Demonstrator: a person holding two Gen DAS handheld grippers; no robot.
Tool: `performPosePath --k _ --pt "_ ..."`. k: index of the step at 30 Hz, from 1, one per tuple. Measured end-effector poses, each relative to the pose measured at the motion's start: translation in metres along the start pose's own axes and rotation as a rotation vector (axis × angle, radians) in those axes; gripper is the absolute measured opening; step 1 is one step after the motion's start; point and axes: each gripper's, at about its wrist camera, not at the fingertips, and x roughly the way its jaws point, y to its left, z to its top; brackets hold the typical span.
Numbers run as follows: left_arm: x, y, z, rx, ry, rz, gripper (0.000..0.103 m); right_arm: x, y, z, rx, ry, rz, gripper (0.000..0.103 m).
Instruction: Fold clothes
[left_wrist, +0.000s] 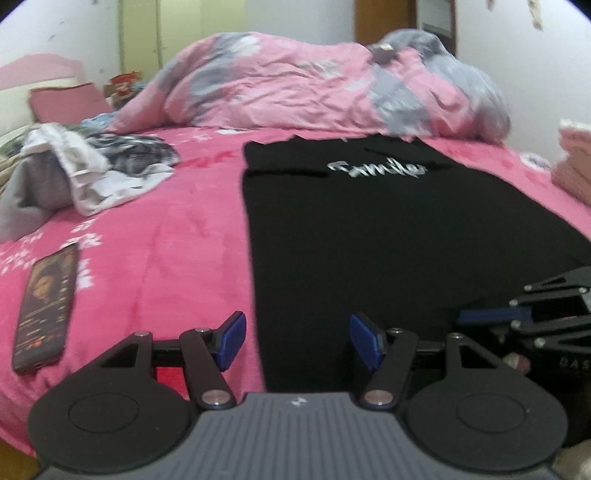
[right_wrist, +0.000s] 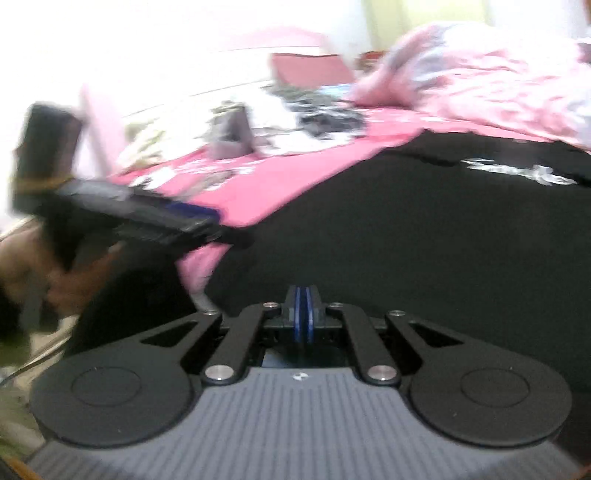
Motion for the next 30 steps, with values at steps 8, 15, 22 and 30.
performPosePath --k 8,15,22,30 --pt "0.008 -0.023 0.004 0.067 -0.002 -0.031 0.064 -0.031 -0.007 -0.016 0.016 0.043 0.030 0.003" --pt "0.016 -0.047 0.009 0.135 -0.015 -0.060 0.064 -0.047 -0.048 -0.027 0.151 0.008 -0.044 0.002" --pt "0.027 -0.062 0.022 0.122 -0.006 -0.148 0.064 -0.100 -0.068 -0.028 0.198 -0.050 -0.198 0.003" --pt "0.041 -0.086 0.031 0.145 0.010 -0.178 0.066 -0.127 -0.090 -0.061 0.316 -0.021 -0.264 0.003"
